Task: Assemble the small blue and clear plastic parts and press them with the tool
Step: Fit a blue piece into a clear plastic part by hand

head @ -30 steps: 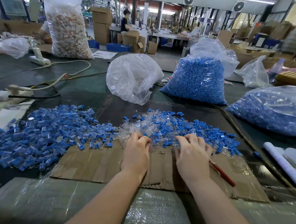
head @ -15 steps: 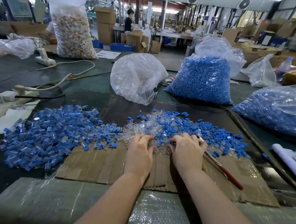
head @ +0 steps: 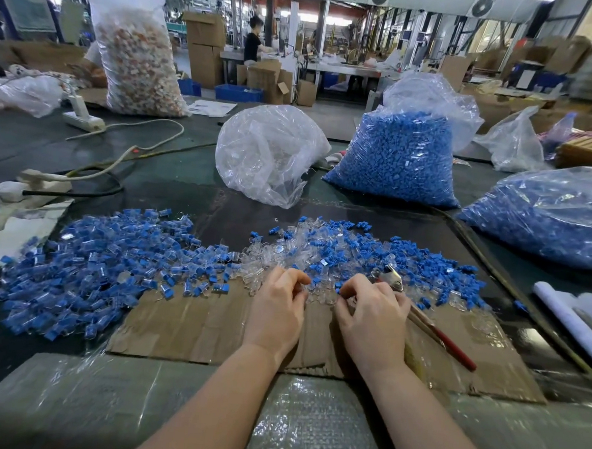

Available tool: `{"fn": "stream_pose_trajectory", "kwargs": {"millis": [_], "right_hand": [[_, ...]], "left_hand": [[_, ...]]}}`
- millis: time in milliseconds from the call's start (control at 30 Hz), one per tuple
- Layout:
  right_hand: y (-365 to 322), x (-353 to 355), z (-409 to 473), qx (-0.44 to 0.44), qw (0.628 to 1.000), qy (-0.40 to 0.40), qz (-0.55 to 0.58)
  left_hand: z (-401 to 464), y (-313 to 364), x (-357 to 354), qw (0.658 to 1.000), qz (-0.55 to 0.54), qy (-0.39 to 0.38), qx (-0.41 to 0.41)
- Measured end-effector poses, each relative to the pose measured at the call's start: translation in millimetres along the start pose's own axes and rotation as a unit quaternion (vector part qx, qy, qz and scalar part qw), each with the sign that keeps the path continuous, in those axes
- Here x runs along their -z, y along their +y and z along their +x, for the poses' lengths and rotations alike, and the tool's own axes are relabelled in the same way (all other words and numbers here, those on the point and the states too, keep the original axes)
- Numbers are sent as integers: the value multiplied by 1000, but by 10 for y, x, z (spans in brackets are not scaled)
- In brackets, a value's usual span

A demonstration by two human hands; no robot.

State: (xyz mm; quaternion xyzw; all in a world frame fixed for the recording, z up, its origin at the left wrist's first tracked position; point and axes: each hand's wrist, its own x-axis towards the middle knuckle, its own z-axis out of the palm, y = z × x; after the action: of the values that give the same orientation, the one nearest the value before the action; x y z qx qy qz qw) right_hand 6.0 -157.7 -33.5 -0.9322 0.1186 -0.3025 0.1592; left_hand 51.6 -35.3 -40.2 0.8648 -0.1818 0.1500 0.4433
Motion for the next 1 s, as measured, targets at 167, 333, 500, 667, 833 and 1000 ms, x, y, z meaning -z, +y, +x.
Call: {"fn": "stream_pose_trajectory", "kwargs": {"millis": [167, 333, 500, 667, 833, 1000], "right_hand": [[-6, -15, -59, 16, 1000, 12, 2], [4, -18, -98, 37, 998, 42, -16], [22, -46, -108, 41, 998, 46, -32], [25, -65, -108, 46, 996, 57, -48], [31, -67, -113, 47, 997, 46, -48], [34, -72, -114, 46, 997, 45, -46]], "left_hand": [[8, -5, -19, 999, 10, 9, 37], [15, -8, -15, 994, -8, 62, 93], [36, -31, -10, 989, -2, 82, 121], [43, -50, -41, 993, 52, 43, 92], [40, -52, -54, 993, 48, 46, 101], [39, -34, -61, 994, 51, 39, 87]]}}
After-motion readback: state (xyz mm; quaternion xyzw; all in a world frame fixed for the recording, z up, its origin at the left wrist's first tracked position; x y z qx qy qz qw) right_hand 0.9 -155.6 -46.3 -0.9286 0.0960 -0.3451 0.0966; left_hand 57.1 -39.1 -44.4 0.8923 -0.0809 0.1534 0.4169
